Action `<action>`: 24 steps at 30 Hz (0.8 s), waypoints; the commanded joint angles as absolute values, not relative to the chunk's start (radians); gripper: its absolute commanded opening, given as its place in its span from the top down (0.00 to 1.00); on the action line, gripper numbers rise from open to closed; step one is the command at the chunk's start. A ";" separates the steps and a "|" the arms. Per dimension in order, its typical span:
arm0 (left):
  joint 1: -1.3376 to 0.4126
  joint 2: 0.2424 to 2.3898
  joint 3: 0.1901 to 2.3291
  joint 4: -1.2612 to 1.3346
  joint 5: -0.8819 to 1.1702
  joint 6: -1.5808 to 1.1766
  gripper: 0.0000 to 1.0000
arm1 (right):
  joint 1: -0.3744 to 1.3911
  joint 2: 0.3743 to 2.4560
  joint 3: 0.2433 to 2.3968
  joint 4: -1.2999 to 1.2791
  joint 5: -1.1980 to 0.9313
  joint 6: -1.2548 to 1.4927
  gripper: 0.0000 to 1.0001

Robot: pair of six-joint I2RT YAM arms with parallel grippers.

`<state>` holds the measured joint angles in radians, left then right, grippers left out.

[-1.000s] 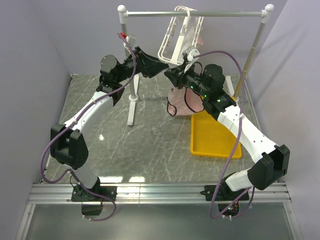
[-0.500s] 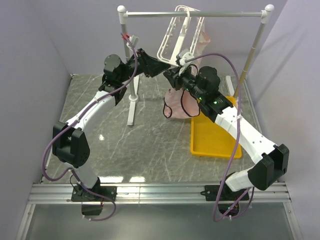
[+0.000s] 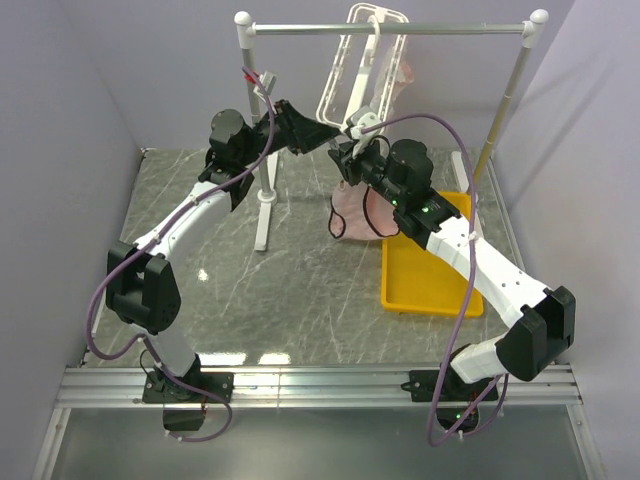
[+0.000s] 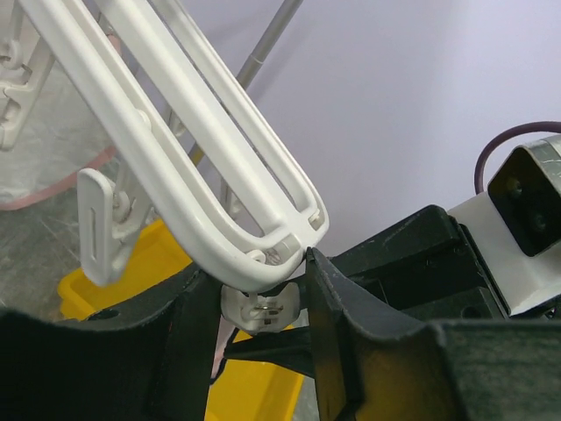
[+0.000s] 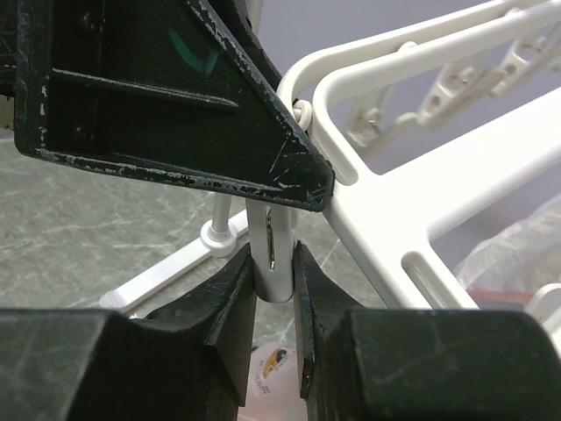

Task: Clip the underwear to the hanger
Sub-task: Open the clamp at the hanger.

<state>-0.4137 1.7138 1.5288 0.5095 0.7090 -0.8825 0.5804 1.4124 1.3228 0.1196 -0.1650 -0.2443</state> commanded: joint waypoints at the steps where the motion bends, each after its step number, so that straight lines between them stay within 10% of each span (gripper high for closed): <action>1: -0.410 1.687 1.519 0.534 0.706 -0.888 0.54 | 0.588 1.404 1.330 0.140 -0.135 -0.256 1.00; 17: -0.383 1.644 1.445 0.578 0.712 -0.914 0.56 | 0.588 1.404 1.324 0.132 -0.137 -0.262 1.00; 24: -0.382 1.664 1.466 0.601 0.715 -0.939 0.85 | 0.588 1.399 1.322 0.123 -0.172 -0.267 1.00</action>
<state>-0.3939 1.6913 1.4448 0.5488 0.7219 -0.9234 0.5804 1.4128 1.3197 0.0937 -0.1513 -0.2584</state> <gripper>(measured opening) 0.239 0.273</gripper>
